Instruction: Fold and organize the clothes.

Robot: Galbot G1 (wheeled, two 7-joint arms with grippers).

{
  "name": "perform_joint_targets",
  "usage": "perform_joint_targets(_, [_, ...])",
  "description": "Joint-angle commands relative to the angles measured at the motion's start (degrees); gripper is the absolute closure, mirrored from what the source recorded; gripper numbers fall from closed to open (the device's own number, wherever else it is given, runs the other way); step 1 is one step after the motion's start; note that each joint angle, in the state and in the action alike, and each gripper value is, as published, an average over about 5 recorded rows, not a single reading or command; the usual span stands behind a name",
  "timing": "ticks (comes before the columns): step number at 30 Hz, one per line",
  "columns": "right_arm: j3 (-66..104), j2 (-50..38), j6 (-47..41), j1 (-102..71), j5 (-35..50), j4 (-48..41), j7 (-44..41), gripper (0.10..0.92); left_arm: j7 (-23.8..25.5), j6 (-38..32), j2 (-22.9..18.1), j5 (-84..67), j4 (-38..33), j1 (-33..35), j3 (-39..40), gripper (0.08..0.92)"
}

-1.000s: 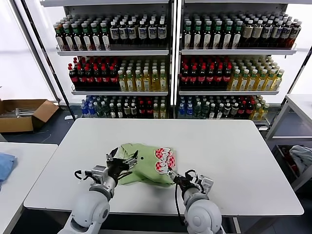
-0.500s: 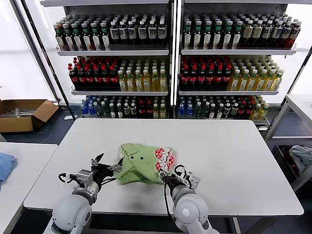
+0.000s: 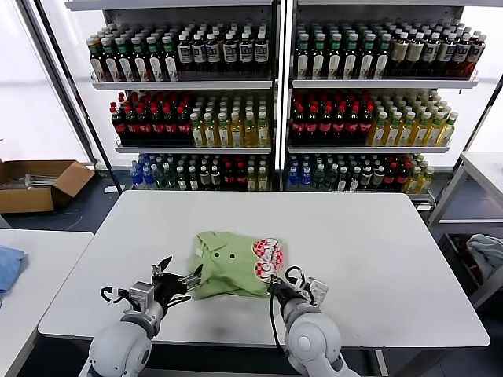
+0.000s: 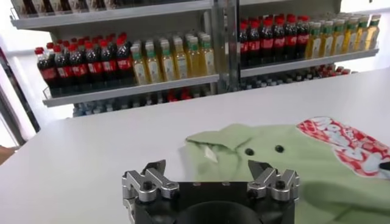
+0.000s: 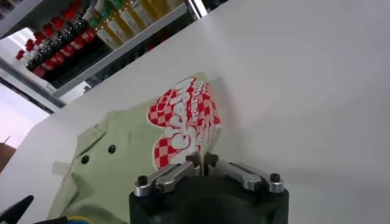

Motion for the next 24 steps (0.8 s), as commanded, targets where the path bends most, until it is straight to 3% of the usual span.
perform_joint_targets(1, [4.73,-9.74,-0.24,-1.33,-9.44,3.55,-1.71,0.912,0.26,-0.28,-1.82,1.14,-1.79,0.47,0.92,0.177])
perform_joint_targets(10, [9.72,-14.81,-0.21,-3.69,-23.5,0.86,-5.82,0.917,-0.55,-2.47,-3.66,1.24,-2.31,0.96,1.08,0.177])
perform_joint_targets(14, [11.07,-13.86,0.89,-6.64,-31.49,5.18,-9.12,0.902,-2.87,-6.17,-5.02,0.88,-3.08,1.37,1.34,0.177])
perform_joint_targets(19, [9.72,-12.41,5.98,-10.2,-43.76,14.21,-14.73,0.778,-5.32,-8.39,-6.03,-0.39,-4.27,1.75,1.08,0.177])
perform_joint_targets(24, [2.1,-11.02,5.01,-9.06,-45.64,12.91,-16.88,0.63,-5.29,-8.5,-5.98,-0.14,-4.74,2.55,0.59,0.177])
